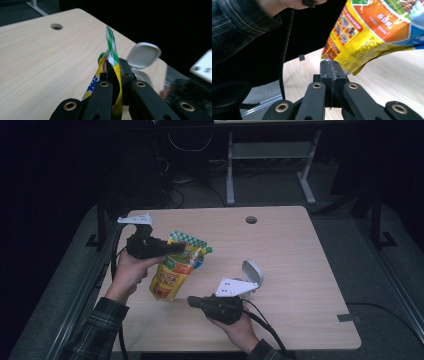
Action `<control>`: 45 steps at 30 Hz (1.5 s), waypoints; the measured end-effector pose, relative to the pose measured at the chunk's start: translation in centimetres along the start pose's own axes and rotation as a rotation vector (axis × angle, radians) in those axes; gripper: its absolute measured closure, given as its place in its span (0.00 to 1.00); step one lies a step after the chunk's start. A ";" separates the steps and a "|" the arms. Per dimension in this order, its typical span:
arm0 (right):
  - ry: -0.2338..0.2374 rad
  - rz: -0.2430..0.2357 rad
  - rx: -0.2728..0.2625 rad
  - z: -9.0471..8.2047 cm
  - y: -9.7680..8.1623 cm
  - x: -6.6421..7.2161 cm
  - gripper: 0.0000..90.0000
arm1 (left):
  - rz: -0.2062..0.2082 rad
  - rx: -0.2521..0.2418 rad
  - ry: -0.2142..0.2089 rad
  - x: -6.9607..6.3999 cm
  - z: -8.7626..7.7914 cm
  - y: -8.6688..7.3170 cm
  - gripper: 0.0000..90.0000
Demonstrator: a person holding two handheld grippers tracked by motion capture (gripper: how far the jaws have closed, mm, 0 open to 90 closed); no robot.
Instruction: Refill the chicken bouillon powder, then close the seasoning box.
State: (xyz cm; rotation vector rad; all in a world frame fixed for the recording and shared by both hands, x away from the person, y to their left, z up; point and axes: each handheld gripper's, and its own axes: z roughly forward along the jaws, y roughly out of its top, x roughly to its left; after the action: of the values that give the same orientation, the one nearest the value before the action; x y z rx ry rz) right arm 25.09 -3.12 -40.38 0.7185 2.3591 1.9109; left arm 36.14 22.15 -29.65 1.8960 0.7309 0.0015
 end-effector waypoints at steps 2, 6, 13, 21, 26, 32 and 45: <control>-0.006 -0.005 0.013 -0.5 0.1 -0.1 1.00 | -0.003 -0.019 0.010 0.5 0.3 -0.3 1.00; -0.016 -0.013 0.020 -1.3 0.2 -0.4 1.00 | 0.001 -0.033 0.014 1.1 1.0 -0.7 1.00; -0.056 -0.038 0.047 -3.8 0.4 -1.7 1.00 | 0.037 -0.067 0.027 2.0 2.5 -1.4 1.00; -0.098 -0.036 0.058 -6.1 0.2 -3.4 1.00 | 0.066 -0.057 0.050 2.7 2.5 -3.1 0.99; -0.116 -0.020 0.063 -7.3 0.0 -4.1 1.00 | 0.065 -0.097 0.035 2.8 1.1 -4.2 0.99; -0.126 -0.012 0.084 -8.3 -0.3 -4.6 1.00 | 0.067 -0.103 0.028 2.6 -1.1 -5.5 0.99; -0.144 -0.026 0.093 -9.7 -0.4 -4.9 1.00 | 0.079 -0.093 0.052 1.7 -4.4 -8.3 0.98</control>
State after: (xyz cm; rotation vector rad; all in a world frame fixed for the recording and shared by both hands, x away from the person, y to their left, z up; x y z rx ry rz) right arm 26.41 -13.85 -39.67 0.7986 2.3698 1.6871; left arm 32.10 28.83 -35.20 1.8407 0.6786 0.1330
